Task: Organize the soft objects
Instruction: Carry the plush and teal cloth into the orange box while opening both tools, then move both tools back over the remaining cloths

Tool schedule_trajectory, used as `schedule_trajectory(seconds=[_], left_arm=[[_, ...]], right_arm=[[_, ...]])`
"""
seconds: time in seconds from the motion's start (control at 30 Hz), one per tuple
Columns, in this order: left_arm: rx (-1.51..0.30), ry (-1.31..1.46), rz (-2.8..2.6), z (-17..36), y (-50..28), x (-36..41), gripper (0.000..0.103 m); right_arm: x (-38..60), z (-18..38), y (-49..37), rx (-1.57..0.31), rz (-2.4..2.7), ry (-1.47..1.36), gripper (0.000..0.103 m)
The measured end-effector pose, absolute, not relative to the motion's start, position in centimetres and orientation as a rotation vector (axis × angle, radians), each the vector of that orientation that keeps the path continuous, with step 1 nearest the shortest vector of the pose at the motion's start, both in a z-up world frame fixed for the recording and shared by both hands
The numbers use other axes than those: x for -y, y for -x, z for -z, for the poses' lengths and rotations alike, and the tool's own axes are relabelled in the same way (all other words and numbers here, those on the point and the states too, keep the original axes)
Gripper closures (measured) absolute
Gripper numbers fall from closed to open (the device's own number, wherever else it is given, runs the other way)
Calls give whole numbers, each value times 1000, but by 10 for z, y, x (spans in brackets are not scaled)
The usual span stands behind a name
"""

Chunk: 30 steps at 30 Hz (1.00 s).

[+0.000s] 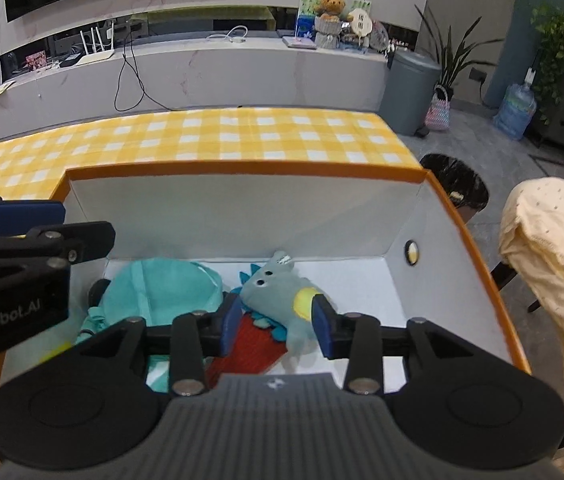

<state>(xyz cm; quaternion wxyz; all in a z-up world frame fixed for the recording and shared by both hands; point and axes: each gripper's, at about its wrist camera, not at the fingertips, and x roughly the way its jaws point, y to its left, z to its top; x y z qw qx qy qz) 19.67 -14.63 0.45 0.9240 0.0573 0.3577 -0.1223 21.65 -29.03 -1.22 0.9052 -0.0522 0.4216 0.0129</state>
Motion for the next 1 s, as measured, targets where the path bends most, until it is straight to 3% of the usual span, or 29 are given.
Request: schedule_trajectory(seconds=[0.5,0.83,1.0], left_arm=[[-548,-59,377,-55,-122,134,59],[-466,26,323,-72,-82,77,55],[-509,-5,208,-64,-66,41,53]], right_arm=[[285,-39,-142,-707,34,31,46],[241,-55,-105,-669,-26,-32,45],[202,-58,-88,-643,-86,-25,45]])
